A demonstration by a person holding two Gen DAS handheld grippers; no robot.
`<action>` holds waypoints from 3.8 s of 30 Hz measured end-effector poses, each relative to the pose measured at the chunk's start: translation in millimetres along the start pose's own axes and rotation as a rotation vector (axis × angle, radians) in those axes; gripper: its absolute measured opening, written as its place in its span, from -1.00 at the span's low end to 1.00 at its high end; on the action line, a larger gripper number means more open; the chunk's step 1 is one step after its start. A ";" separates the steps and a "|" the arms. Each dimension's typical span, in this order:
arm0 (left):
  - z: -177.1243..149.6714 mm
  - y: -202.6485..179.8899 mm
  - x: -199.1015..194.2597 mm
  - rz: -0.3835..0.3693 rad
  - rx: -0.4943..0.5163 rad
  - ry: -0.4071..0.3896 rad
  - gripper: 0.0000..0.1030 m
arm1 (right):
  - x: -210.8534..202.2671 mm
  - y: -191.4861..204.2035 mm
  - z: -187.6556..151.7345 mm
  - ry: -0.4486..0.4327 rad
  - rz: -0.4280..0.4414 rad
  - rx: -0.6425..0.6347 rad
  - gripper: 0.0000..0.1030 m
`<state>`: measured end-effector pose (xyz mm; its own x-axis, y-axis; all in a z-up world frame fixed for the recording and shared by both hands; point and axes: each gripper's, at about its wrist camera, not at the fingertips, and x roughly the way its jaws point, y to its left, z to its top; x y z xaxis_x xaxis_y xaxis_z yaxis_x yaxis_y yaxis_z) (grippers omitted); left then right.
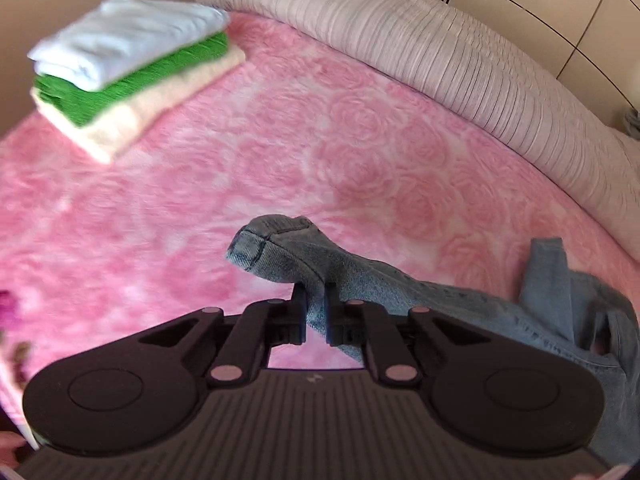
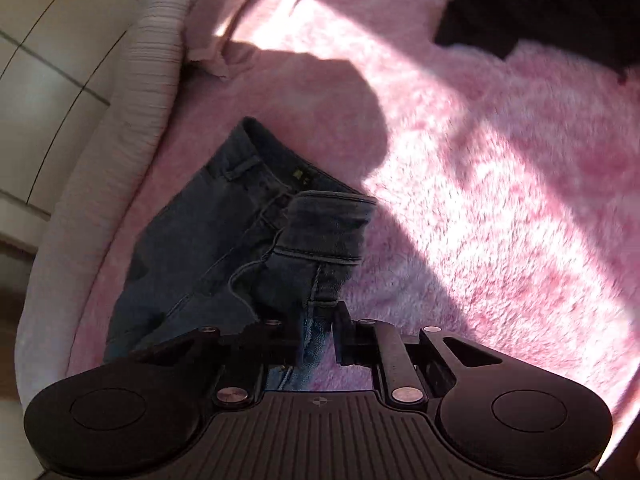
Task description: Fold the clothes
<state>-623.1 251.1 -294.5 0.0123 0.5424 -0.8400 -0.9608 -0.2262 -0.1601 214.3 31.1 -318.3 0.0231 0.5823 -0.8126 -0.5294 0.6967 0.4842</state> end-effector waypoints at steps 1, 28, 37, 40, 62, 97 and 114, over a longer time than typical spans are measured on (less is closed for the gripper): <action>-8.2 9.1 -9.3 0.003 0.003 0.007 -0.85 | -14.7 -0.5 1.7 0.002 -0.008 -0.019 -0.77; -107.8 -172.3 80.7 -0.168 0.427 0.094 -0.35 | 43.2 35.6 -22.8 0.114 -0.363 -0.236 -0.12; -97.3 -221.0 157.5 -0.264 0.184 0.069 -0.38 | 64.6 43.3 -16.8 0.114 -0.330 -0.188 -0.11; -90.3 -208.3 166.4 -0.349 -0.085 0.060 -0.64 | 74.2 46.4 -22.5 0.134 -0.321 -0.173 -0.10; 22.4 -139.7 181.4 0.288 0.884 -0.007 -0.63 | 92.5 83.3 -36.3 0.134 -0.386 -0.191 0.12; -92.3 -234.2 86.0 -0.308 0.447 0.210 -0.71 | 21.7 16.6 -41.5 -0.033 -0.409 -0.344 0.12; -238.8 -340.7 8.2 -0.164 0.310 0.225 -0.71 | 127.4 -16.6 53.7 0.271 0.236 -0.969 -0.89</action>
<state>-229.6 139.4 -370.6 0.1996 0.3525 -0.9143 -0.9785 0.1214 -0.1668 271.6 116.2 -412.5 -0.2981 0.4627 -0.8349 -0.9544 -0.1297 0.2689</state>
